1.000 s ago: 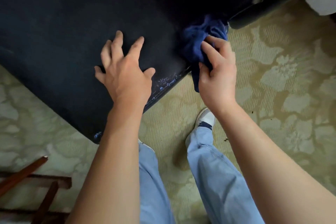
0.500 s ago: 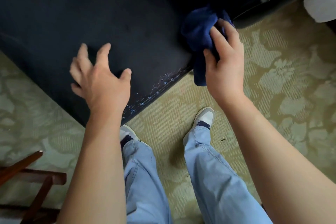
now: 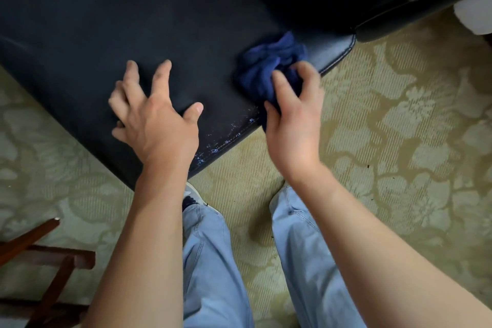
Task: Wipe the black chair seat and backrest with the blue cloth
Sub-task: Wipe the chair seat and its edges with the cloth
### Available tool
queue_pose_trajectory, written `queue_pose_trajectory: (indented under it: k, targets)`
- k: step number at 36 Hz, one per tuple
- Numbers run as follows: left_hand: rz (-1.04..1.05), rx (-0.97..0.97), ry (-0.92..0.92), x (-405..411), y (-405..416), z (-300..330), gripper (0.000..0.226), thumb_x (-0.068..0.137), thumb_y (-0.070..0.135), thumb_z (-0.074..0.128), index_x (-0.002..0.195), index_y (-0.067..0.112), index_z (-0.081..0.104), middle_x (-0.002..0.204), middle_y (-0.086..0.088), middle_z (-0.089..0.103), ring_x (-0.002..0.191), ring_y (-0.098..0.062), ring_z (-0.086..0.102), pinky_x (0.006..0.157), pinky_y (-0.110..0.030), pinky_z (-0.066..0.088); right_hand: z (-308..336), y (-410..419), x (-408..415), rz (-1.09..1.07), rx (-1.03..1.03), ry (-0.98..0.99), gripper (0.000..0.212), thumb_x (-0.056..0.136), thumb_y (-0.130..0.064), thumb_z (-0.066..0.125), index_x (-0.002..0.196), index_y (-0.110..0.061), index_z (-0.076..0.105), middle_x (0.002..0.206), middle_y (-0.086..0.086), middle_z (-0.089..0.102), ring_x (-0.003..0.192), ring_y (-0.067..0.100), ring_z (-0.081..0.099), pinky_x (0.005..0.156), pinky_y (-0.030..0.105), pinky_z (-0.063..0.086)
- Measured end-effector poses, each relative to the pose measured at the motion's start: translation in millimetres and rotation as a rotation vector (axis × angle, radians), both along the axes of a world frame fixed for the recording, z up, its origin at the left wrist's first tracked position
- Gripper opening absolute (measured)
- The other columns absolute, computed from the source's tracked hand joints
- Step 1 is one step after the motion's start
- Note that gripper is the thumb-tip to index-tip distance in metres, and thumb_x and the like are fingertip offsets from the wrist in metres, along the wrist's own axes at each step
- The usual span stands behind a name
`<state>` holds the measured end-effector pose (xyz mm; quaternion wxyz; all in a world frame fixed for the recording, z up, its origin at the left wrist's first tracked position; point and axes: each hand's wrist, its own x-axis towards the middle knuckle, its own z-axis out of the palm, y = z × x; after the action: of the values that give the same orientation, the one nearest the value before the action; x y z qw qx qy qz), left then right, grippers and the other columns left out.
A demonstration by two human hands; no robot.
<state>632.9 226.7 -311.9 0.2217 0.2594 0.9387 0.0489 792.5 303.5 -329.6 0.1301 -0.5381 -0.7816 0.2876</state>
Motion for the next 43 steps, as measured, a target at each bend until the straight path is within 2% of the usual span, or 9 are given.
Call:
queue_pose_trajectory:
  k: [3, 8, 13, 17, 26, 31, 34, 37, 43]
  targets:
    - [-0.011, -0.003, 0.004, 0, -1, 1, 0.078, 0.082, 0.039, 0.079, 0.148, 0.044, 0.039, 0.167, 0.003, 0.015, 0.148, -0.030, 0.019, 0.096, -0.065, 0.036, 3, -26, -10, 0.068, -0.024, 0.021, 0.046, 0.083, 0.003, 0.064, 0.127, -0.011, 0.063, 0.139, 0.017, 0.045, 0.100, 0.036, 0.047, 0.095, 0.034, 0.039]
    - [-0.034, -0.013, 0.005, -4, -4, 3, 0.077, 0.084, 0.040, 0.078, 0.149, 0.043, 0.037, 0.167, 0.003, 0.014, 0.150, -0.030, 0.017, 0.098, -0.066, 0.034, 8, -23, 0, 0.143, -0.051, 0.079, 0.048, 0.081, 0.005, 0.067, 0.126, -0.011, 0.065, 0.136, 0.015, 0.048, 0.104, 0.037, 0.049, 0.097, 0.039, 0.043]
    - [-0.050, -0.031, 0.012, -3, -4, 5, 0.077, 0.087, 0.041, 0.075, 0.151, 0.041, 0.033, 0.168, 0.002, 0.011, 0.151, -0.029, 0.014, 0.100, -0.065, 0.033, 11, 20, 24, -0.061, 0.072, 0.107, 0.045, 0.083, -0.001, 0.067, 0.128, -0.002, 0.063, 0.133, 0.025, 0.048, 0.122, 0.036, 0.049, 0.111, 0.033, 0.036]
    - [-0.054, -0.035, 0.011, -2, -4, 4, 0.077, 0.087, 0.042, 0.074, 0.152, 0.041, 0.033, 0.169, 0.002, 0.011, 0.152, -0.029, 0.013, 0.099, -0.065, 0.034, 2, 42, 35, -0.192, 0.072, 0.060, 0.046, 0.088, -0.007, 0.062, 0.133, -0.006, 0.060, 0.139, 0.021, 0.044, 0.126, 0.029, 0.045, 0.110, 0.013, 0.023]
    - [-0.057, -0.050, 0.009, -4, -3, 2, 0.077, 0.088, 0.043, 0.074, 0.153, 0.042, 0.032, 0.168, 0.001, 0.013, 0.151, -0.030, 0.015, 0.098, -0.064, 0.035, -4, 0, 3, -0.093, 0.059, 0.031, 0.046, 0.083, 0.000, 0.064, 0.129, -0.007, 0.063, 0.132, 0.022, 0.048, 0.113, 0.035, 0.048, 0.103, 0.007, 0.020]
    - [-0.067, -0.058, 0.007, -6, -4, 4, 0.077, 0.088, 0.044, 0.073, 0.153, 0.043, 0.032, 0.168, 0.001, 0.014, 0.150, -0.031, 0.017, 0.097, -0.063, 0.036, 1, -37, -16, 0.023, 0.007, 0.039, 0.050, 0.079, 0.007, 0.062, 0.126, -0.009, 0.066, 0.128, 0.020, 0.052, 0.102, 0.038, 0.049, 0.096, 0.034, 0.039]
    - [-0.067, -0.046, 0.003, -7, -5, 5, 0.077, 0.087, 0.043, 0.074, 0.152, 0.042, 0.033, 0.167, 0.000, 0.016, 0.150, -0.031, 0.017, 0.098, -0.064, 0.035, 5, -48, -19, 0.099, -0.023, 0.016, 0.051, 0.081, 0.008, 0.062, 0.127, -0.013, 0.065, 0.130, 0.015, 0.051, 0.097, 0.036, 0.047, 0.091, 0.038, 0.042]
    - [-0.074, -0.020, -0.007, -11, -8, 8, 0.075, 0.088, 0.042, 0.074, 0.152, 0.041, 0.035, 0.166, 0.001, 0.018, 0.150, -0.030, 0.018, 0.099, -0.064, 0.035, 8, -43, -12, 0.142, -0.047, 0.061, 0.049, 0.081, 0.005, 0.066, 0.127, -0.012, 0.065, 0.131, 0.013, 0.050, 0.103, 0.037, 0.050, 0.096, 0.041, 0.045]
    - [0.036, 0.138, -0.001, -23, -30, 11, 0.056, 0.092, 0.037, 0.067, 0.145, 0.033, 0.049, 0.157, 0.004, 0.035, 0.143, -0.029, 0.029, 0.100, -0.058, 0.036, 16, -26, 9, -0.014, 0.034, 0.140, 0.041, 0.084, -0.002, 0.068, 0.125, -0.002, 0.065, 0.134, 0.021, 0.050, 0.125, 0.034, 0.051, 0.110, 0.043, 0.041]
